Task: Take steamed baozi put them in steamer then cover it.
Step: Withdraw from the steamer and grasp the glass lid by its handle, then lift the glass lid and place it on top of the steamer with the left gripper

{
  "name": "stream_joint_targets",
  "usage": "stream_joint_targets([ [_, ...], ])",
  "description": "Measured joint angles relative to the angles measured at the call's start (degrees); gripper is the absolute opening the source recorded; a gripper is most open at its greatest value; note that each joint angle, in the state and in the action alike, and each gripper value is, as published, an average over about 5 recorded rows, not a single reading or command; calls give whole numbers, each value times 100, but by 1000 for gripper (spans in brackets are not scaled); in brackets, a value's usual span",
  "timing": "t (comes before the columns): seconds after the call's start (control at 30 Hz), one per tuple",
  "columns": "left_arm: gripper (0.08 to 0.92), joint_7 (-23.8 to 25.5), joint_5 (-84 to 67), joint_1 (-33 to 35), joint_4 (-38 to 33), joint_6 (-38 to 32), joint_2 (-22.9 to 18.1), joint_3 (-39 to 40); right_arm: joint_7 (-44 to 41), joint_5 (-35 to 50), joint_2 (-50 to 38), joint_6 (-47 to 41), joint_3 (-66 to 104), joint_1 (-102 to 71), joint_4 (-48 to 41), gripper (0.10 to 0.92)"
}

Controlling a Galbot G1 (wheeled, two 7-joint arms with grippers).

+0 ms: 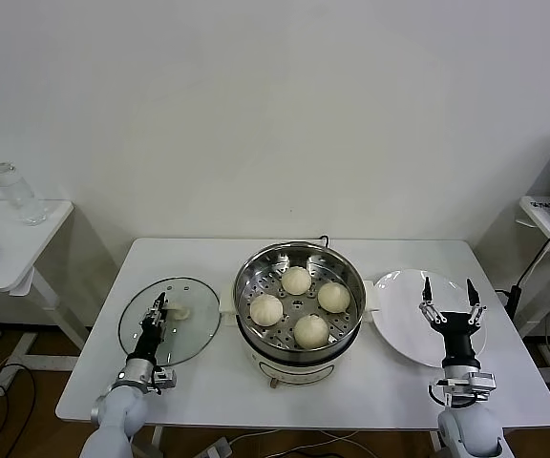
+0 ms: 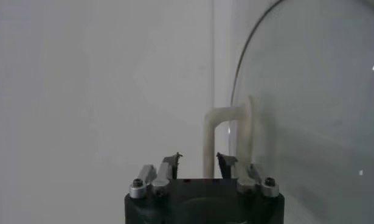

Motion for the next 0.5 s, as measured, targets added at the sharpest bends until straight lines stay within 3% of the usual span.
stream_joint_targets([
  [0.23, 194, 7, -85, 34, -38, -94, 40, -54, -3, -12, 3, -2, -44, 19, -35, 823],
  [0.5, 188, 46, -281, 202, -513, -154, 181, -210, -6, -17, -29, 1, -62, 32, -55, 823],
])
